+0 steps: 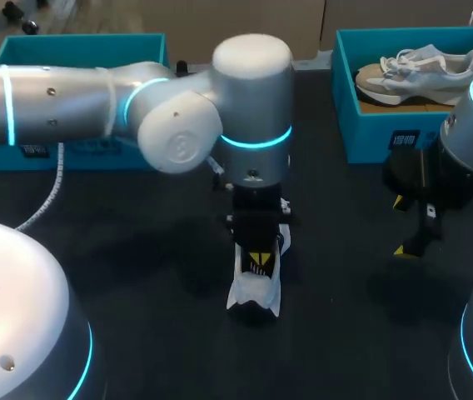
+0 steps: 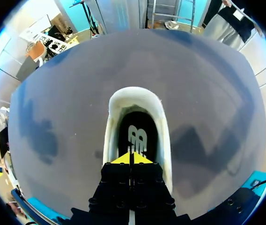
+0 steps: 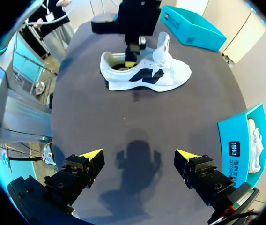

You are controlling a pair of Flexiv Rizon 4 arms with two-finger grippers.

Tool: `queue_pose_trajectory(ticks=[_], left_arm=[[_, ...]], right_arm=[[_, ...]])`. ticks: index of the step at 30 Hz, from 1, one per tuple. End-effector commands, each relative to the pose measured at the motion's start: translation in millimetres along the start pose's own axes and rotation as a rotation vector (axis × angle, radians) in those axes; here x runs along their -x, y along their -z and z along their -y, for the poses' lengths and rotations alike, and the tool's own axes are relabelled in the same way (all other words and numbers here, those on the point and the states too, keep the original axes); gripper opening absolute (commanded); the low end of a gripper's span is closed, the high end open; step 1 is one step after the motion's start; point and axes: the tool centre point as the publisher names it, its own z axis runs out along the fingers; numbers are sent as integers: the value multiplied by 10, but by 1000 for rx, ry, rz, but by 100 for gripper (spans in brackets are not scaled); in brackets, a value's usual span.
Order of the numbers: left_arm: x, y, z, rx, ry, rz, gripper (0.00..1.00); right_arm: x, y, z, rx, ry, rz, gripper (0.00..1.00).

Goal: Take the shoe out of the shoebox, open the shoe tongue, remove and reinsert the insole, then place the shoe into the shoebox

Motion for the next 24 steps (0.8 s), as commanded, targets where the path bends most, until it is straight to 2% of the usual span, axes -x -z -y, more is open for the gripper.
queue_pose_trajectory(ticks=[1,11,12,16,17,19,22,24], left_arm=[[-41,75,32,44,-5,-7,0],[-71,-4,-44,126,35,-16,0],[-75,-6,-60,134,41,-15,4],[-96,-6,-170,124,62,-21,25],[-98,-4,-178,124,63,-24,34],[-102,9,-196,119,59,-33,43],[-108,19,-207,121,48,-50,97],[-115,25,-218,119,46,-55,100]], right_arm=[[-9,-4,6,0,0,2,100],[-9,-4,6,0,0,2,100],[-9,-4,6,0,0,2,100],[-9,-4,6,0,0,2,100],[-9,-4,6,0,0,2,100],[-9,-4,6,0,0,2,100],[-9,-4,6,0,0,2,100],[-9,-4,6,0,0,2,100]])
